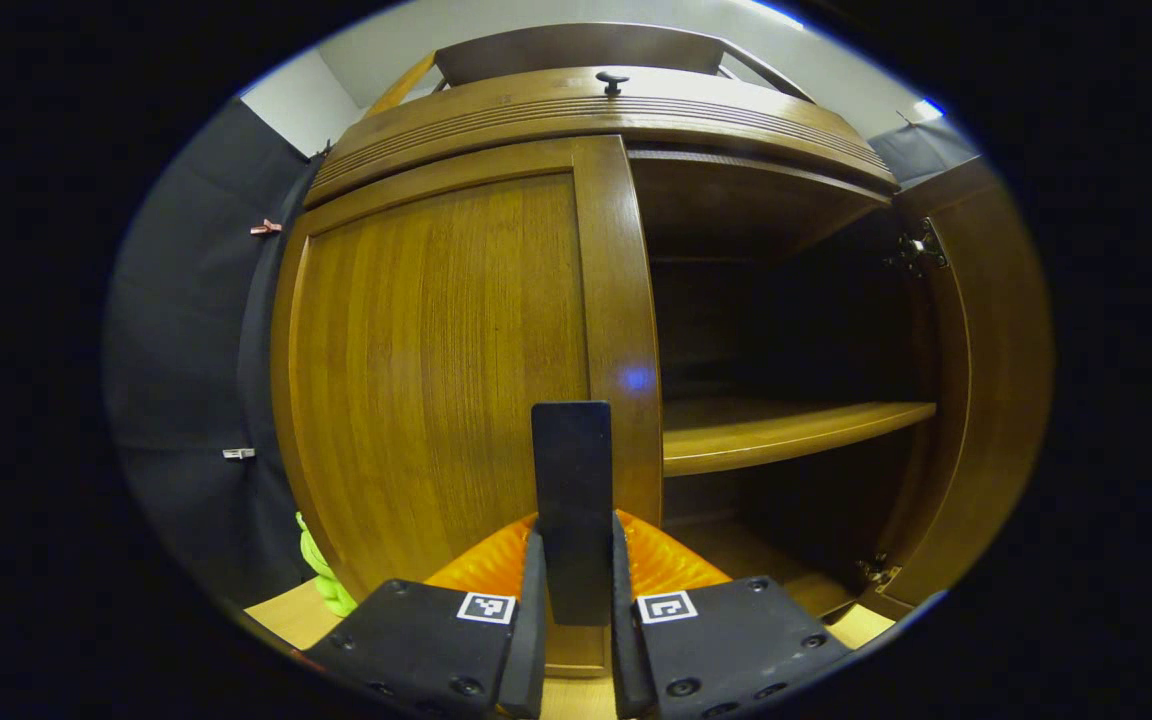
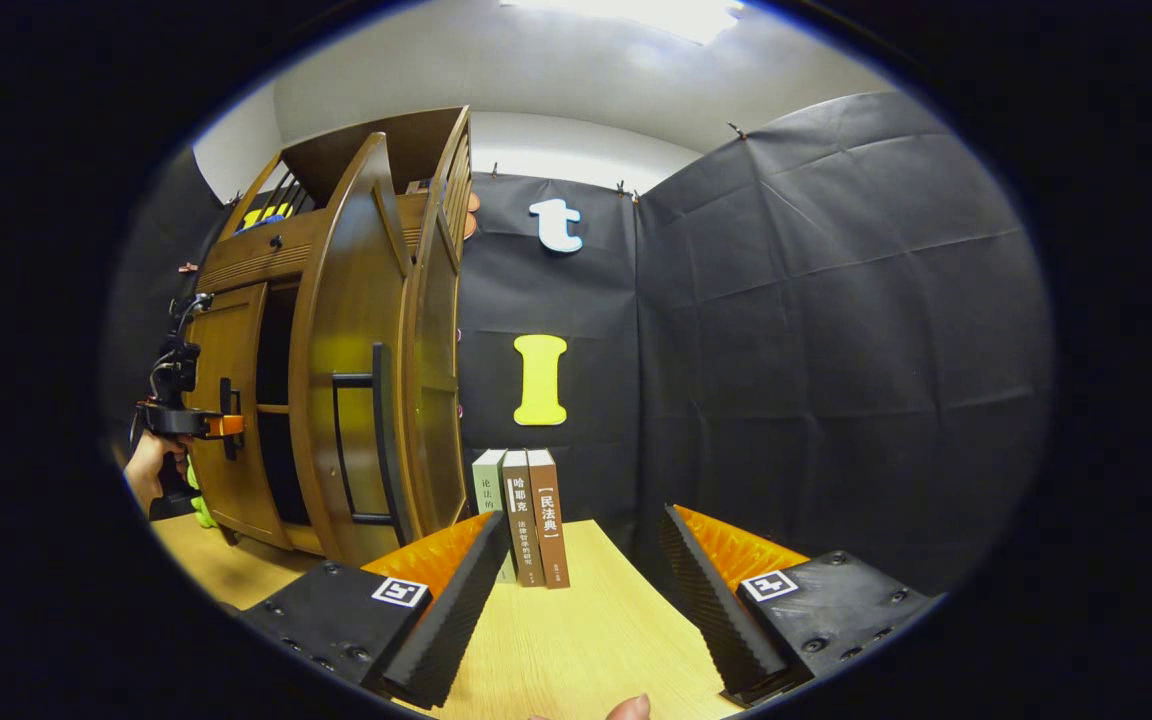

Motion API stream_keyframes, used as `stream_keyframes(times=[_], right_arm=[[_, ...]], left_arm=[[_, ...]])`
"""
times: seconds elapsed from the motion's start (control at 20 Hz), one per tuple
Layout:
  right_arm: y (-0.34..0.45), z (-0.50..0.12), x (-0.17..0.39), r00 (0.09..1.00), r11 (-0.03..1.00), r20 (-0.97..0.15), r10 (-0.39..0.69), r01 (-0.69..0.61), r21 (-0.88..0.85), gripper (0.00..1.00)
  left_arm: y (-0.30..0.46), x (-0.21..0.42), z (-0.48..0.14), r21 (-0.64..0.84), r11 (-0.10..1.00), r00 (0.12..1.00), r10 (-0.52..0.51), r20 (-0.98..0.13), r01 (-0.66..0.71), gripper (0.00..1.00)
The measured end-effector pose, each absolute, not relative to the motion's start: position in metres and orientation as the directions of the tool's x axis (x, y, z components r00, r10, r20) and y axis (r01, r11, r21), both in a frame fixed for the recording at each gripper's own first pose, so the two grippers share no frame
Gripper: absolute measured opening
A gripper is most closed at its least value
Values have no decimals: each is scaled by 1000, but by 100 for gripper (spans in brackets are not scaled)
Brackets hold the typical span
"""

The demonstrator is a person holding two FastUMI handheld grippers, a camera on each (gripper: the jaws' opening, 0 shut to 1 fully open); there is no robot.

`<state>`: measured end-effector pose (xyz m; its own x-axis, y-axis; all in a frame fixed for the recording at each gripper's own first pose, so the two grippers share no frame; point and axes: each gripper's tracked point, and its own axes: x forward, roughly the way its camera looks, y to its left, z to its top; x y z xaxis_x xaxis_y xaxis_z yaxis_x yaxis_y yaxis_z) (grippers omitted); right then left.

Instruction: Open the right door of the double-door shoe cabinet with the right hand, and open the left door with the left hand.

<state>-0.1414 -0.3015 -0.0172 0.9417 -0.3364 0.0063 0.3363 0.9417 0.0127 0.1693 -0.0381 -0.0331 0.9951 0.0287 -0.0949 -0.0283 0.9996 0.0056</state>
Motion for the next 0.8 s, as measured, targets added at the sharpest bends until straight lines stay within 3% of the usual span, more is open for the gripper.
stream_keyframes(times=[0.8], right_arm=[[-268, -3, -145, 956, 956, 26, -292, 292, -2, 98]], left_arm=[[4, 64, -24, -3, 999, 996, 39, -83, -40, 27]])
